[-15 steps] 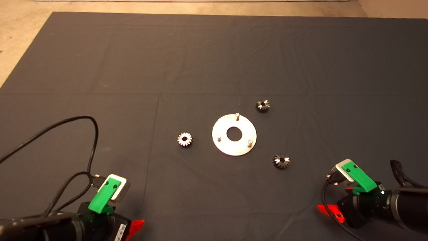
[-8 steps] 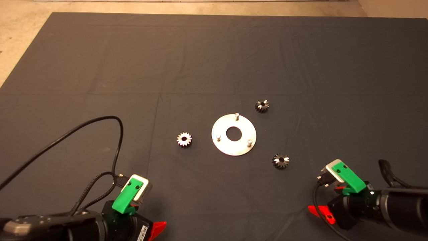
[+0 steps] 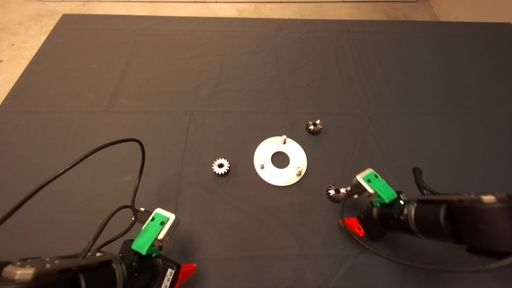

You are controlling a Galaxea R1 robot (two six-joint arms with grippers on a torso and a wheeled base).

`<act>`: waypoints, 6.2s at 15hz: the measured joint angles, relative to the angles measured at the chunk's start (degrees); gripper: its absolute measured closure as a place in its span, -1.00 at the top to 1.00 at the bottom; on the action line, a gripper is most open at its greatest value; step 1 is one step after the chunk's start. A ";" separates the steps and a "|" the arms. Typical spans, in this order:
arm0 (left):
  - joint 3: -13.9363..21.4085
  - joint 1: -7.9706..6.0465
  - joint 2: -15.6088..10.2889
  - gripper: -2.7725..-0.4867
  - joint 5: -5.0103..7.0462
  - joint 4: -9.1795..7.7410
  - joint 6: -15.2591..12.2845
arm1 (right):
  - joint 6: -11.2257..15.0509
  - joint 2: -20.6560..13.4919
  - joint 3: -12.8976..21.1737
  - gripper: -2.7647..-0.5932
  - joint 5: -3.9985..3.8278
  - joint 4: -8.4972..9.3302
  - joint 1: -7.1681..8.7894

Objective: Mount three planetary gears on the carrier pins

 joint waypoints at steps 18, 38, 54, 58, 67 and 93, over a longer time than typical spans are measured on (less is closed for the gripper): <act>0.00 0.00 -0.05 0.38 0.66 1.45 -0.01 | -4.01 4.69 -5.48 0.52 0.75 0.27 2.07; 0.00 0.00 -0.05 0.38 0.68 1.53 -0.62 | -2.68 4.43 -5.48 -0.28 3.72 0.27 2.04; 0.00 -0.02 -0.07 0.38 0.71 1.56 -0.62 | -2.71 4.01 -5.47 -0.52 4.02 0.29 1.85; 0.00 -0.02 -0.05 0.38 0.71 1.56 -0.62 | -2.71 4.01 -5.47 -0.56 4.02 0.29 1.85; 0.00 -0.02 0.01 0.38 0.72 1.56 -0.62 | -2.37 4.01 -3.63 -0.64 3.72 0.43 1.62; 0.00 -0.05 1.57 0.38 0.79 1.58 -1.26 | 1.60 13.72 -12.32 -0.68 9.48 4.35 11.60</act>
